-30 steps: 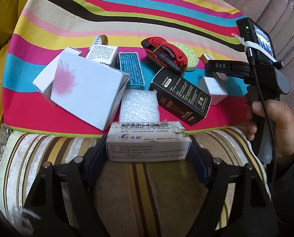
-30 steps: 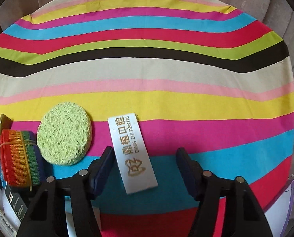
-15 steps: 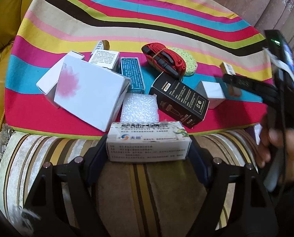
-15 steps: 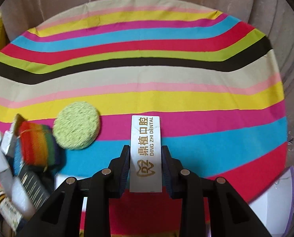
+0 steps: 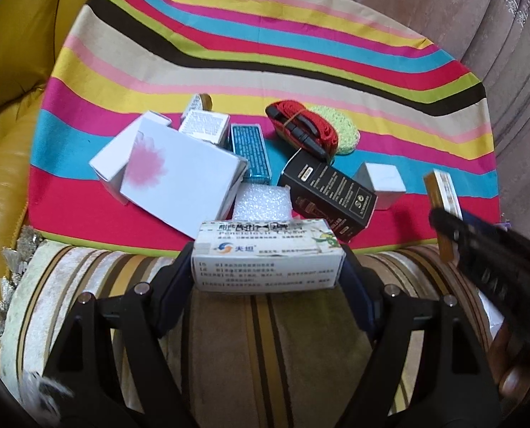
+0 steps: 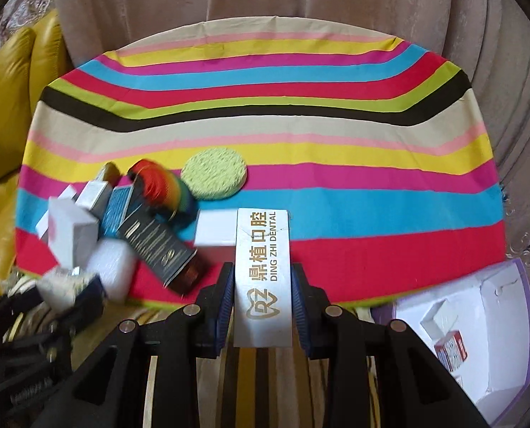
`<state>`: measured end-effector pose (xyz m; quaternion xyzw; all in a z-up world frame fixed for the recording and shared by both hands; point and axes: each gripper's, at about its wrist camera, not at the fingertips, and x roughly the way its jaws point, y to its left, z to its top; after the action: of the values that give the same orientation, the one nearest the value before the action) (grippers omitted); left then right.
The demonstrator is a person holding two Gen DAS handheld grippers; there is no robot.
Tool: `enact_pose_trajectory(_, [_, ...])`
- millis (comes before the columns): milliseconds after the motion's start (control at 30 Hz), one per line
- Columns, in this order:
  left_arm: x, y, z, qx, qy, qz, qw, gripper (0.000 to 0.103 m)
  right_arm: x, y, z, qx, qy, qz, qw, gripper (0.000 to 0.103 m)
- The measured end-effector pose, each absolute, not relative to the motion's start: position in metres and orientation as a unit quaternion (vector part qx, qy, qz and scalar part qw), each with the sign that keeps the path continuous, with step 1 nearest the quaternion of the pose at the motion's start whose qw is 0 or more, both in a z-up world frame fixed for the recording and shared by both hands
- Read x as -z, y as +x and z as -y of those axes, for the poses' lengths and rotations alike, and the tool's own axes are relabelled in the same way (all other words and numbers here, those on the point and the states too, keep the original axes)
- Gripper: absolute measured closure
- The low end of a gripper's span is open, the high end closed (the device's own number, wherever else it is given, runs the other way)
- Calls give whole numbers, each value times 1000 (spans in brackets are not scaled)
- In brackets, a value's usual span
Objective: Organize objects
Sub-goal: 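Release the toothbrush box and white carton into the purple box with both grippers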
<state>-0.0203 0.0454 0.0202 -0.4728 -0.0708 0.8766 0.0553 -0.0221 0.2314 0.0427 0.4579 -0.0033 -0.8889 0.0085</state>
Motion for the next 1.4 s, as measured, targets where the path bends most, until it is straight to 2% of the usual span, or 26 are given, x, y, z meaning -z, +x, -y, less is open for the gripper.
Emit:
enact_pose_trajectory(733, [-40, -5, -92, -878, -464, 46, 109, 24, -51, 18, -270, 890, 453, 36, -31, 71])
enact_pose_trajectory(1400, [-44, -1, -177, -868, -462, -17, 182, 24, -47, 45, -333, 878, 461, 86, -99, 71])
